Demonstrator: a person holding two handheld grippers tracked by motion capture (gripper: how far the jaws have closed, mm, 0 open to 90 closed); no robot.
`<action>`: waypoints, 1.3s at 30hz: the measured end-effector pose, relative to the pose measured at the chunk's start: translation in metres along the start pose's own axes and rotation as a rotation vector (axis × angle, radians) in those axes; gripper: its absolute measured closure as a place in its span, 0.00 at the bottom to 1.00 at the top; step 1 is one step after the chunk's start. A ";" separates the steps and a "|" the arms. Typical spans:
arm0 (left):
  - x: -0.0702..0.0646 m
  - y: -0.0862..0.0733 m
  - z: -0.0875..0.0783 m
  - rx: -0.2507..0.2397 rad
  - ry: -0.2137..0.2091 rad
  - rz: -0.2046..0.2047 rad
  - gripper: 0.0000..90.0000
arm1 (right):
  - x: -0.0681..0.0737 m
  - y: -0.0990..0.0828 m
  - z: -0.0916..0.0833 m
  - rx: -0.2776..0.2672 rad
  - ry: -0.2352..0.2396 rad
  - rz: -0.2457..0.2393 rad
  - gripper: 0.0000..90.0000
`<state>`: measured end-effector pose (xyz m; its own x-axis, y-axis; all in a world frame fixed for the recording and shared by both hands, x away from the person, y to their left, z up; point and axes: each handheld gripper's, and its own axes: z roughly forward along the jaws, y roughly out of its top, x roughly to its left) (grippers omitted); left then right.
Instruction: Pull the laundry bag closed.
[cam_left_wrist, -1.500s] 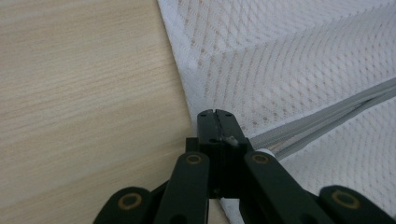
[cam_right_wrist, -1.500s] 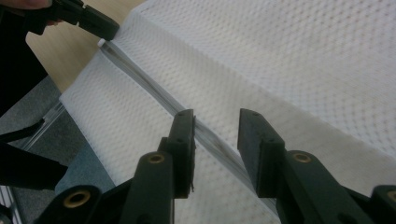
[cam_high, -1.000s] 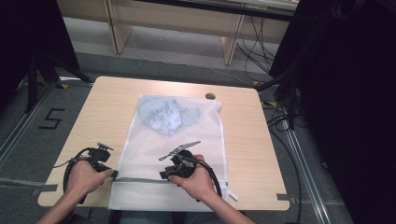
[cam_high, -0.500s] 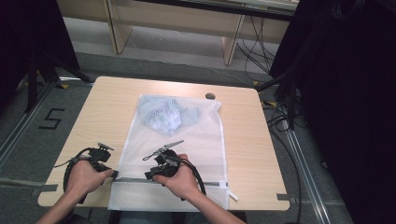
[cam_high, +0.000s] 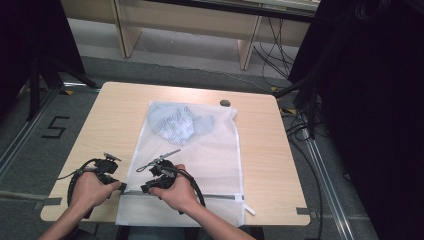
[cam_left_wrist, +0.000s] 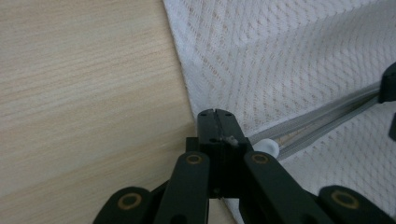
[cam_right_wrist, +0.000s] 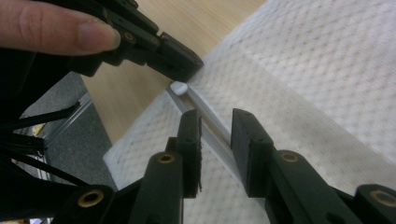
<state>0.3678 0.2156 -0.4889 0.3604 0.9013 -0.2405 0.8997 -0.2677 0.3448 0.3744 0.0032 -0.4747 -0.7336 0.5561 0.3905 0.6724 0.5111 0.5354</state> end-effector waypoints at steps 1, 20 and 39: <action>0.000 0.000 0.000 -0.002 -0.003 -0.004 1.00 | 0.001 0.001 0.002 0.000 0.002 0.006 0.82; 0.001 -0.001 0.001 -0.020 -0.019 -0.046 1.00 | 0.011 0.020 0.037 0.043 0.059 0.025 0.82; 0.001 -0.001 0.001 -0.019 -0.021 -0.039 1.00 | 0.014 0.022 0.050 0.075 0.095 0.044 0.94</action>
<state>0.3677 0.2163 -0.4906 0.3304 0.9034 -0.2734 0.9085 -0.2259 0.3516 0.3838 0.0549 -0.4950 -0.7072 0.5160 0.4833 0.7067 0.5372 0.4605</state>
